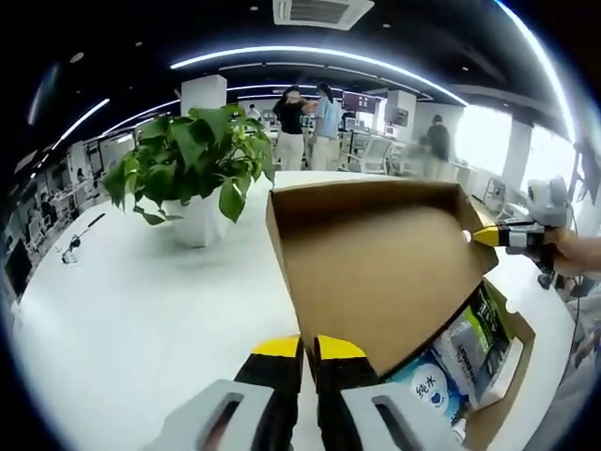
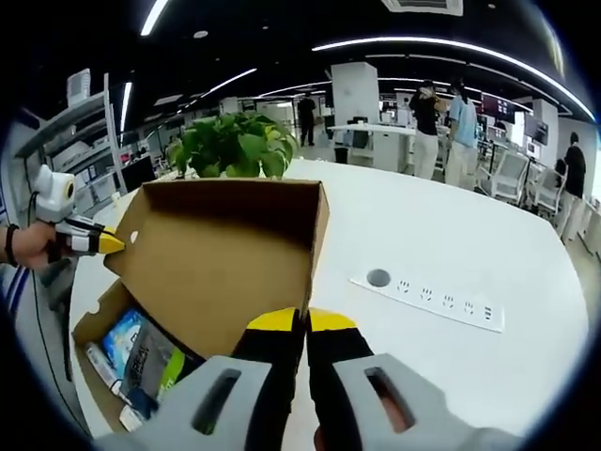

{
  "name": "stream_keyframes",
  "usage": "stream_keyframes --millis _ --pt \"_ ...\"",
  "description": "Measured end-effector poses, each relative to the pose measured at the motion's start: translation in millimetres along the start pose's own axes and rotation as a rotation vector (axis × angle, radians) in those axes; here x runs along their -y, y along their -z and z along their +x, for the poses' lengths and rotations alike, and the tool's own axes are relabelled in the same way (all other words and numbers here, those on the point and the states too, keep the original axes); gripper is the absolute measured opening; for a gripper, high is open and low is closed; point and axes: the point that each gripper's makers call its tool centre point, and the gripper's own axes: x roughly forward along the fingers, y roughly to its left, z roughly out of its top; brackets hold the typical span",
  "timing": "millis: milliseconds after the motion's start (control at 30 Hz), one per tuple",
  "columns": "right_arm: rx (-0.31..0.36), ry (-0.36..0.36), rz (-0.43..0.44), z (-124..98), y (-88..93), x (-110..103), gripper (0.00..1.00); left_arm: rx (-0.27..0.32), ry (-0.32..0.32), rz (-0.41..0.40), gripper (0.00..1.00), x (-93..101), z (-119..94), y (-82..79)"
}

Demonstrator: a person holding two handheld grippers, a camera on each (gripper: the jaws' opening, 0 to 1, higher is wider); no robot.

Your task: Operate the shoe box by opening the lid, removing the specified soft item, and placing it in the target area until the item is outside and the box remains undamaged.

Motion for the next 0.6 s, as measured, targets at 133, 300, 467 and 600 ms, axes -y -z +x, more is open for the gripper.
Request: stream_keyframes --millis 133,300,467,600 --pt "-0.014 0.005 0.012 8 3.1 4 0.02 -0.024 -0.003 -0.008 0.04 -0.8 6 2.8" --pt "-0.051 0.015 0.049 21 13.1 9 0.03 -0.069 -0.005 -0.045 0.06 -2.5 18 10.3" --pt "-0.082 0.024 0.068 29 23.1 15 0.03 -0.112 -0.009 -0.044 0.07 -1.0 27 18.0" --pt "-0.097 0.024 0.078 32 27.7 17 0.04 -0.131 -0.006 -0.077 0.08 -1.6 32 22.8"
